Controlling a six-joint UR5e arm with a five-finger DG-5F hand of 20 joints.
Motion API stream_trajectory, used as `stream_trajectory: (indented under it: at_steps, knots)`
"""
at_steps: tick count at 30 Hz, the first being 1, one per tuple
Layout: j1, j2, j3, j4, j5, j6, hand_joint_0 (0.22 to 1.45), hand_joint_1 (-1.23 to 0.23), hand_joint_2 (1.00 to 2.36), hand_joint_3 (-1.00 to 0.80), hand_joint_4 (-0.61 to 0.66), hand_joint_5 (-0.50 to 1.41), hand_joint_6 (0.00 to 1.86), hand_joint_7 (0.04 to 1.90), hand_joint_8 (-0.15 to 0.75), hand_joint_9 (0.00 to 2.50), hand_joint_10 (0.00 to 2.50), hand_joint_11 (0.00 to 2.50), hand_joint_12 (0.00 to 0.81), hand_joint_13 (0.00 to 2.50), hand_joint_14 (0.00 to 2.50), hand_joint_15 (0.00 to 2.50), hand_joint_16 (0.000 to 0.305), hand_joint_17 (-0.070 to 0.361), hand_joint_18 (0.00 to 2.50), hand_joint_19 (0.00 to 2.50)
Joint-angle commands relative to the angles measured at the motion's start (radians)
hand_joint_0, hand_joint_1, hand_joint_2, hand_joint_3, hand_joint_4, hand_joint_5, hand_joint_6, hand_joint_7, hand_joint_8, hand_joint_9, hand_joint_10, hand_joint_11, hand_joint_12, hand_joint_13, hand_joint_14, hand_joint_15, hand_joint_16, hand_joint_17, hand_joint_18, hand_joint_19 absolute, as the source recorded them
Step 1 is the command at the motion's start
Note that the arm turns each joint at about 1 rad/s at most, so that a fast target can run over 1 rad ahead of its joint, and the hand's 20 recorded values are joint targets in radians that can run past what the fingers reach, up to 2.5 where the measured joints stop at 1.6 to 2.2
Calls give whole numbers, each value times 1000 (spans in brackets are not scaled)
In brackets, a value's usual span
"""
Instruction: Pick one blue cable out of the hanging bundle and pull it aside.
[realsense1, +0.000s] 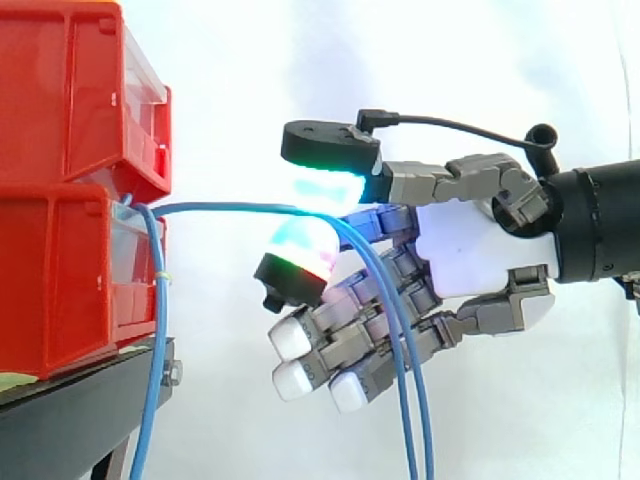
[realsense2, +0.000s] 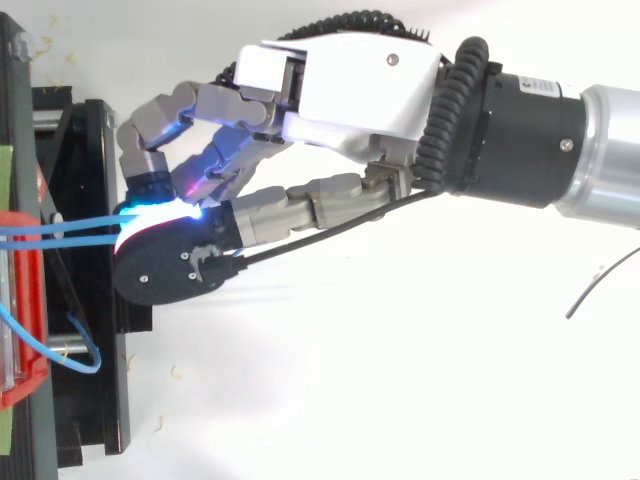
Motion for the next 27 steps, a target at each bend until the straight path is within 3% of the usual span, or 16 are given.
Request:
stream_trajectory:
  at_steps: [1,5,8,16,21,27]
  knots:
    - [0,5,1,0,0,-3,585,-706,1026,-119,89,-191,853,1285,289,748,17,497,339,631,15,352,53,119,634,450]
    - [2,11,1,0,0,-15,627,-804,1021,-222,52,-198,863,1221,279,723,18,492,335,625,14,334,52,118,636,416]
    - [2,17,1,-2,2,-24,711,-874,1001,-488,18,-193,865,1228,269,730,19,492,322,634,14,323,50,113,651,387]
    - [2,20,1,-15,2,-29,693,-920,1000,-500,15,-180,859,1150,257,761,16,501,313,642,13,311,48,109,670,377]
    - [2,20,1,-15,2,-29,447,-754,1000,-500,111,-152,853,1191,311,825,15,499,367,677,13,330,58,129,715,393]
    - [2,25,1,-17,2,-32,388,-552,1000,-500,124,-149,845,1166,345,846,14,484,403,689,13,327,66,148,751,400]
